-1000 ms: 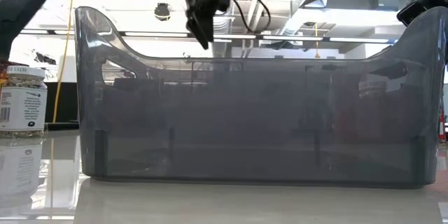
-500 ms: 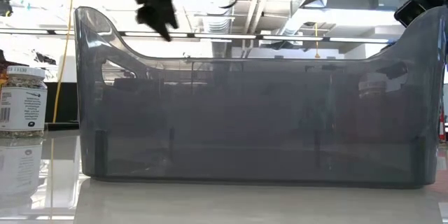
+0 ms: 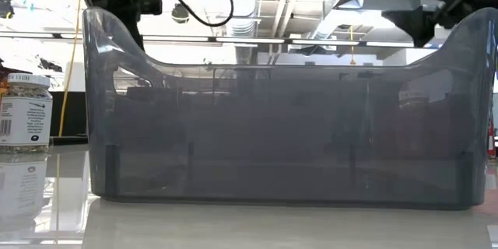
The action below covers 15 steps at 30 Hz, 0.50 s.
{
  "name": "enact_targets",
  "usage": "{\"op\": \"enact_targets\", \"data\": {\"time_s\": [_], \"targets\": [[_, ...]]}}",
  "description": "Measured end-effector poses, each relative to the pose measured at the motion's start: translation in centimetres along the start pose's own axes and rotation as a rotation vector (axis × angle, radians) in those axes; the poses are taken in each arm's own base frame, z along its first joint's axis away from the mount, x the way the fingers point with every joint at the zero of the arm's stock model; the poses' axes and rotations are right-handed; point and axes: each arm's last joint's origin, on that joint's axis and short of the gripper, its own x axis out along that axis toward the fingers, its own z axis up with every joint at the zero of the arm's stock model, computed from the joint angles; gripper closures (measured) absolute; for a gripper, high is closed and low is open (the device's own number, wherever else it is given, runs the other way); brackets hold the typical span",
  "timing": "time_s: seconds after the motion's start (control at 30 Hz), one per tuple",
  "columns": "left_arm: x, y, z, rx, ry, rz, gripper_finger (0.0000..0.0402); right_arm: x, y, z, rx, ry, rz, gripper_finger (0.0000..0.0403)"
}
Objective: Sort spices by type
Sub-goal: Put the orange seasoning bag into the gray bin
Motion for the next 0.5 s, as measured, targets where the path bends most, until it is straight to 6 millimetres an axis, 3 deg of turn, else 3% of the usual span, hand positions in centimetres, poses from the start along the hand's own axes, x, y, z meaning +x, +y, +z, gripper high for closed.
{"op": "enact_targets", "data": {"time_s": [0.17,0.3,0.5], "targets": [[1.5,0.4,-2.1,0.015,-0.161,-0.046,0.0127,1.8,0.2,3.0,0.032,0.063,-0.116,0.0051],[1.3,0.7,-3.2,0.025,-0.263,-0.073,0.0127,3.7,0.1,5.6,0.045,0.241,-0.265,0.0051],[0.1,1.0,-4.0,0.019,-0.321,-0.085,0.0127,7.0,-2.1,8.8,0.155,0.499,-0.687,0.0064]]}}
